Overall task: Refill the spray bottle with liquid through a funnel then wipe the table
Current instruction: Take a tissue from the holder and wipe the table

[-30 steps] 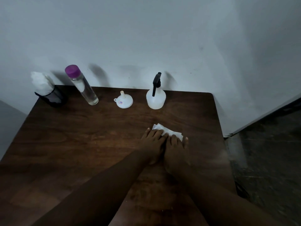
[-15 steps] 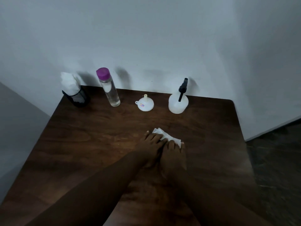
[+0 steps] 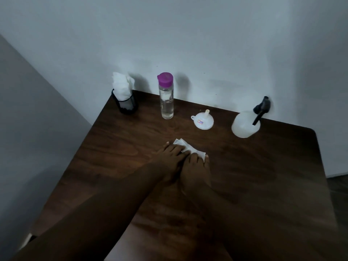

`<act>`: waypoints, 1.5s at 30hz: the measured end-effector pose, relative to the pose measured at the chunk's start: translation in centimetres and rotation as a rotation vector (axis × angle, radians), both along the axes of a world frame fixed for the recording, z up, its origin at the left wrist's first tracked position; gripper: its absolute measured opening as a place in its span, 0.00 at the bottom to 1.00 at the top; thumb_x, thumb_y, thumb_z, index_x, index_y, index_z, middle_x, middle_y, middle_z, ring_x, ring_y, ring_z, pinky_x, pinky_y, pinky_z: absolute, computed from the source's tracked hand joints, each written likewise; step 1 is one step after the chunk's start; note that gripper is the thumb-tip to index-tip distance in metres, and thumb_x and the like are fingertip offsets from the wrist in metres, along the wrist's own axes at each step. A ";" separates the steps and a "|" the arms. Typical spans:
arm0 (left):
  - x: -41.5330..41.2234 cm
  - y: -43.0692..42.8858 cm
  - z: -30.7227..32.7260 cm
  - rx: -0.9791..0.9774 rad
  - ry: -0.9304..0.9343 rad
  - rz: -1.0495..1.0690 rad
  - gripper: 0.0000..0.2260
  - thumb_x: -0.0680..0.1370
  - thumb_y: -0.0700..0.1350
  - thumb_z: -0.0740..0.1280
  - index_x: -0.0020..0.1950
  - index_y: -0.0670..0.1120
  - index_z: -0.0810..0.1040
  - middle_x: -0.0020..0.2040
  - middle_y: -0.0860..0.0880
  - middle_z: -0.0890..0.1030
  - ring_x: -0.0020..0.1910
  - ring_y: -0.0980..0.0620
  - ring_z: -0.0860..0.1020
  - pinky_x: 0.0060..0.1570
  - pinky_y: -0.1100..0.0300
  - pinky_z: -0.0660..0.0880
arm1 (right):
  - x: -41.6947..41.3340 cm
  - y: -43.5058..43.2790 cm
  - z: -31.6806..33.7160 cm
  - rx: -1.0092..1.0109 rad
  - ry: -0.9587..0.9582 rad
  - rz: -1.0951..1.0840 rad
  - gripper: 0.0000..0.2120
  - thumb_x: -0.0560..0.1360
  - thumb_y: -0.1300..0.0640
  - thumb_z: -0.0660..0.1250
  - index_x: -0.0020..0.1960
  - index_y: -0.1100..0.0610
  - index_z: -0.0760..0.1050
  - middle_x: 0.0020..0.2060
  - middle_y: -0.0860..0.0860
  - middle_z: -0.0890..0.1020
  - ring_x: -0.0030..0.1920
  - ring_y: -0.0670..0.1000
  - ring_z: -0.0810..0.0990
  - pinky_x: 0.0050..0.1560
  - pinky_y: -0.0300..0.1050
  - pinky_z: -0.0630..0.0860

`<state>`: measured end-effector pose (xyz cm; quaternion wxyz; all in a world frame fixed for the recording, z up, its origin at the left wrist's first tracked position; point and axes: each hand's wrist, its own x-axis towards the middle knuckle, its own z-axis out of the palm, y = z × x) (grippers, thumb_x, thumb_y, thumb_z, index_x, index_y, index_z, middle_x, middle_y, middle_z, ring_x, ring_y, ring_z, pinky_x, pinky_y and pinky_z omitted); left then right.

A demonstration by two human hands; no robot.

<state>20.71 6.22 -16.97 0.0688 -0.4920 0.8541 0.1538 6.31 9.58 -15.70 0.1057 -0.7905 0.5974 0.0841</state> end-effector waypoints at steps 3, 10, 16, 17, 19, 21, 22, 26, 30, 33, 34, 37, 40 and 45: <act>2.6 -0.2 0.2 0.009 -0.003 0.047 0.32 0.82 0.56 0.60 0.83 0.53 0.52 0.83 0.46 0.55 0.82 0.45 0.51 0.80 0.43 0.43 | 2.7 -0.8 -0.3 0.005 0.010 0.022 0.36 0.78 0.45 0.61 0.78 0.61 0.55 0.71 0.60 0.68 0.72 0.59 0.65 0.77 0.65 0.50; 8.5 -0.1 0.6 0.032 0.020 0.188 0.30 0.83 0.57 0.57 0.83 0.53 0.52 0.83 0.47 0.54 0.82 0.46 0.48 0.80 0.42 0.44 | 8.8 -2.7 -0.4 0.004 0.013 0.097 0.35 0.78 0.46 0.60 0.78 0.62 0.54 0.72 0.60 0.67 0.73 0.58 0.64 0.77 0.64 0.49; 13.1 0.7 1.1 0.025 0.031 0.321 0.28 0.83 0.56 0.56 0.82 0.52 0.55 0.82 0.45 0.57 0.82 0.44 0.51 0.80 0.43 0.45 | 13.3 -3.5 1.0 0.012 0.021 0.243 0.44 0.74 0.45 0.67 0.79 0.63 0.50 0.75 0.63 0.61 0.76 0.61 0.58 0.78 0.64 0.47; 13.7 1.0 1.1 0.020 0.032 0.347 0.28 0.82 0.58 0.52 0.82 0.52 0.56 0.82 0.45 0.58 0.82 0.43 0.52 0.80 0.42 0.46 | 13.8 -3.5 1.0 0.015 0.019 0.257 0.45 0.73 0.45 0.68 0.79 0.63 0.49 0.76 0.63 0.60 0.77 0.61 0.57 0.78 0.64 0.46; 14.5 1.7 1.0 -0.007 0.028 0.388 0.32 0.79 0.60 0.45 0.82 0.50 0.59 0.80 0.43 0.62 0.81 0.41 0.56 0.80 0.42 0.48 | 14.8 -3.4 0.7 0.007 0.024 0.295 0.46 0.73 0.44 0.68 0.79 0.63 0.49 0.76 0.63 0.59 0.77 0.61 0.56 0.78 0.64 0.46; 15.0 2.5 0.6 -0.049 0.019 0.420 0.35 0.76 0.60 0.43 0.81 0.49 0.62 0.78 0.41 0.65 0.78 0.38 0.61 0.79 0.41 0.50 | 15.3 -3.3 0.5 0.002 0.038 0.341 0.46 0.73 0.44 0.68 0.79 0.62 0.48 0.76 0.63 0.59 0.77 0.61 0.56 0.78 0.64 0.45; 15.2 2.8 0.4 -0.057 0.009 0.434 0.35 0.76 0.60 0.43 0.80 0.49 0.63 0.78 0.41 0.66 0.78 0.38 0.62 0.79 0.41 0.50 | 15.5 -3.2 0.4 -0.007 0.042 0.363 0.45 0.73 0.43 0.67 0.79 0.62 0.49 0.76 0.62 0.60 0.77 0.61 0.56 0.78 0.64 0.45; 14.7 4.0 -0.3 -0.063 -0.016 0.497 0.34 0.77 0.61 0.43 0.81 0.49 0.62 0.78 0.41 0.66 0.78 0.38 0.62 0.79 0.41 0.51 | 14.7 -3.4 -0.1 -0.040 0.028 0.436 0.41 0.76 0.45 0.65 0.79 0.61 0.51 0.76 0.60 0.61 0.77 0.60 0.57 0.78 0.63 0.44; 13.0 5.2 -0.1 -0.044 -0.006 0.584 0.37 0.76 0.63 0.41 0.81 0.48 0.60 0.80 0.42 0.64 0.80 0.39 0.58 0.79 0.42 0.48 | 12.9 -3.6 -1.0 -0.094 0.013 0.542 0.36 0.78 0.47 0.61 0.80 0.60 0.52 0.77 0.59 0.60 0.79 0.58 0.55 0.79 0.61 0.43; 11.0 6.2 0.1 -0.021 0.012 0.659 0.37 0.77 0.63 0.40 0.83 0.49 0.56 0.81 0.42 0.60 0.82 0.41 0.53 0.79 0.42 0.45 | 11.6 -3.7 -1.2 -0.090 -0.001 0.596 0.35 0.80 0.48 0.60 0.80 0.59 0.50 0.79 0.58 0.57 0.80 0.58 0.52 0.79 0.61 0.42; 10.3 6.6 0.2 -0.016 0.024 0.686 0.35 0.78 0.63 0.41 0.83 0.49 0.54 0.82 0.43 0.58 0.82 0.42 0.52 0.80 0.42 0.45 | 11.2 -3.7 -1.2 -0.089 -0.004 0.611 0.34 0.81 0.48 0.58 0.80 0.59 0.49 0.79 0.58 0.56 0.80 0.58 0.51 0.79 0.61 0.42; 8.0 7.5 0.2 0.007 0.044 0.739 0.30 0.84 0.59 0.49 0.83 0.49 0.50 0.83 0.44 0.55 0.82 0.44 0.50 0.80 0.42 0.43 | 9.4 -3.7 -1.2 -0.104 -0.016 0.653 0.31 0.83 0.47 0.52 0.81 0.58 0.48 0.80 0.57 0.55 0.80 0.56 0.51 0.79 0.61 0.41; 5.5 8.0 0.4 0.002 0.033 0.767 0.30 0.84 0.59 0.50 0.83 0.49 0.50 0.83 0.44 0.55 0.82 0.44 0.50 0.80 0.42 0.43 | 7.2 -3.4 -1.3 -0.121 -0.014 0.686 0.30 0.83 0.48 0.51 0.81 0.58 0.48 0.80 0.57 0.55 0.80 0.56 0.51 0.79 0.61 0.41; 1.3 8.6 1.5 0.030 0.014 0.778 0.32 0.83 0.60 0.51 0.83 0.48 0.49 0.83 0.43 0.53 0.82 0.42 0.49 0.80 0.42 0.40 | 3.3 -3.3 -1.7 -0.109 -0.047 0.700 0.29 0.82 0.50 0.49 0.80 0.58 0.50 0.80 0.58 0.55 0.80 0.56 0.52 0.78 0.60 0.39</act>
